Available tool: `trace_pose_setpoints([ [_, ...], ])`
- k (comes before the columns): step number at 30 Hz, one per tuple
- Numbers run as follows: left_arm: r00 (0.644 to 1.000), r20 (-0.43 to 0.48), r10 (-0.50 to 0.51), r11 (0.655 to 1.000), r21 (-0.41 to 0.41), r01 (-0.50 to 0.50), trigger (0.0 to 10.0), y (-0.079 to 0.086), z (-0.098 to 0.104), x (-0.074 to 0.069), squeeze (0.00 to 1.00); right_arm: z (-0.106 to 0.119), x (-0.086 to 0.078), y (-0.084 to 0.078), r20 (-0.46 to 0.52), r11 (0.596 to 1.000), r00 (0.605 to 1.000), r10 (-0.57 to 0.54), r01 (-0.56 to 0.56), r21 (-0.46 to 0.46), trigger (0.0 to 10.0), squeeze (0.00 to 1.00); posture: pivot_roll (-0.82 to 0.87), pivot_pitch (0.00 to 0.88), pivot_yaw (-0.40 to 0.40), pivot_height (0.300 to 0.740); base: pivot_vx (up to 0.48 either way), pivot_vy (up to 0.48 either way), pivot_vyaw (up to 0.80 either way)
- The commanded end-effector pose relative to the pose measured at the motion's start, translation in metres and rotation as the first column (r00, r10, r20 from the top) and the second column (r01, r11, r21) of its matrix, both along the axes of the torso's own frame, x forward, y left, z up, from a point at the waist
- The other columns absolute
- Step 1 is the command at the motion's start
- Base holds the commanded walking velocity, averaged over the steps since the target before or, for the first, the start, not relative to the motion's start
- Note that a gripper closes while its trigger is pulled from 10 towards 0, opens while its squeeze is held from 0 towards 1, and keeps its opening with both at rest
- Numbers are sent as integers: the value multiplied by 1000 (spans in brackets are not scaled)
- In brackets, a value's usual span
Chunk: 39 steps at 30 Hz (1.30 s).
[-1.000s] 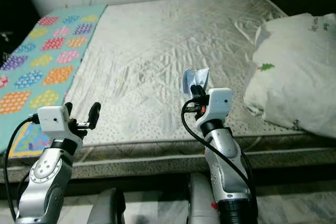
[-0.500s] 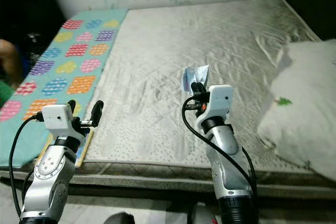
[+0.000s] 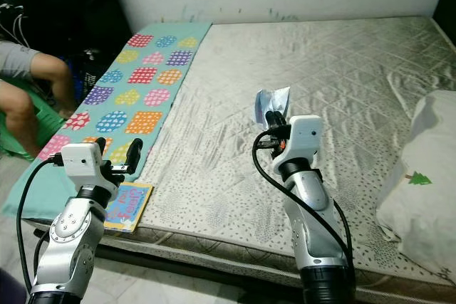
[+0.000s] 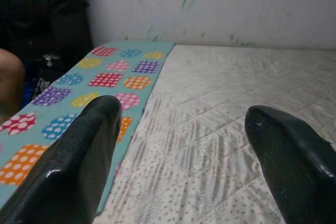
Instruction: Clean up the room
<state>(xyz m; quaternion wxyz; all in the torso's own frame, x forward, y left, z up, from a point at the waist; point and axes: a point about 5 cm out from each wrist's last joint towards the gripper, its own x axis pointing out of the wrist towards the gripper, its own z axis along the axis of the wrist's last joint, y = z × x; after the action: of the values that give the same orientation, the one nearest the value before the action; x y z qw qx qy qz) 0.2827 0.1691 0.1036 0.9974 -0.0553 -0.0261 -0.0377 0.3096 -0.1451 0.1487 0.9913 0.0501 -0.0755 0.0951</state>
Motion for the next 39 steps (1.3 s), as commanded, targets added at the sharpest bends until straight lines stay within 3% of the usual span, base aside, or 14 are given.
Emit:
trace_pose_setpoints([
  [1,1000,-8,-8,1000,18,9,10000,1,-3,0,0,-2,-1,4,-1,1000,1000,19,-19,-5,10000,0,-182,0,154,740,0,0,0],
  [7,1000,-7,-13,1000,22,13,10000,-2,-4,3,0,-4,1,1,-22,999,1000,-10,9,-40,10000,0,-197,0,167,740,0,0,0],
  [11,1000,-16,-17,999,48,18,10000,0,-4,11,0,-4,8,-18,-45,985,997,-68,59,-164,10000,0,-216,0,203,740,0,0,0],
  [16,1000,-26,-17,997,69,19,10000,2,-6,16,0,-8,6,-21,-58,980,996,-74,62,-186,10000,0,-234,0,237,740,0,0,0],
  [20,999,-18,-30,997,73,31,10000,-2,-5,20,0,-15,0,-5,-53,985,996,-75,66,-159,10000,0,-235,0,245,740,0,0,0],
  [26,1000,17,13,998,56,-14,10000,1,0,24,0,-23,1,11,-72,989,994,-83,74,-129,10000,0,-185,0,157,740,0,0,0],
  [34,992,19,123,992,17,-123,10000,9,-9,8,0,-30,8,22,-107,986,994,-12,-6,-167,10000,0,-115,0,43,740,0,0,0],
  [39,980,14,199,980,-7,-199,10000,13,-18,-11,0,-31,15,40,-126,975,989,81,-104,-195,10000,0,-64,0,-41,740,0,0,0],
])
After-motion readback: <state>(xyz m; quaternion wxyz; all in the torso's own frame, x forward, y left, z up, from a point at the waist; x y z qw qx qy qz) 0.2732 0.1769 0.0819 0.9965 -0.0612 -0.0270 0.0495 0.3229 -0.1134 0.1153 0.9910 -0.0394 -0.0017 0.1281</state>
